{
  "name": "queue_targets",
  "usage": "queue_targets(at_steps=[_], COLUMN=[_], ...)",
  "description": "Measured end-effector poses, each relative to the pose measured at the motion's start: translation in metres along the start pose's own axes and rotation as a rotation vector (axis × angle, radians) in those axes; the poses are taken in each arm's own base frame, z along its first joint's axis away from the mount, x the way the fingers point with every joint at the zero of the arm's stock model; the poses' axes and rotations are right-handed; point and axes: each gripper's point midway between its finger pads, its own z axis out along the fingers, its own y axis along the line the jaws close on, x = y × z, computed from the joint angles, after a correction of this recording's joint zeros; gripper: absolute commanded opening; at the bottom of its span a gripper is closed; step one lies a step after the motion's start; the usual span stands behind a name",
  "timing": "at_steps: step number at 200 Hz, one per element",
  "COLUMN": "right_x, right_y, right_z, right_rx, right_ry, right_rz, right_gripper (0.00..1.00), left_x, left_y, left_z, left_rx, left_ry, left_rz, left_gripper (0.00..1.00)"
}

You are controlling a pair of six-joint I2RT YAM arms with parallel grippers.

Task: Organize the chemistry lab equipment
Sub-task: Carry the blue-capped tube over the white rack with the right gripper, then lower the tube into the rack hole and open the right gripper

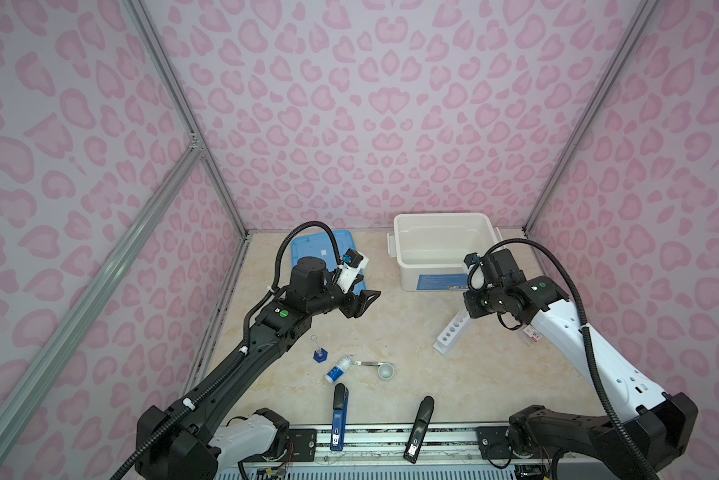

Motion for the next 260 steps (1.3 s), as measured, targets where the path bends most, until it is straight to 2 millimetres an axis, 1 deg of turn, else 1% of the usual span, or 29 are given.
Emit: queue_targets(at_steps=[72,147,219,260], right_x=[0.001,0.009,0.012,0.008], right_y=[0.001,0.003,0.005,0.006], right_z=[0.004,0.014,0.024,0.030], right_rx=[-0.001,-0.006,-0.014,-0.015], right_ry=[0.013,0.048,0.077,0.073], right_rz=[-0.005,-0.017,-0.025,-0.025], right_gripper=[0.15,0.15,0.16,0.18], left_x=[0.001,0.002,0.003,0.003], left_y=[0.001,0.001,0.001,0.001], left_z=[0.000,0.001,0.002,0.002], left_rx=[-0.001,0.001,0.004,0.007], left_ry=[0.003,0.008,0.010,0.009], left_rz=[0.000,-0.003,0.003,0.010], left_gripper=[0.71,0.70,0.70,0.70])
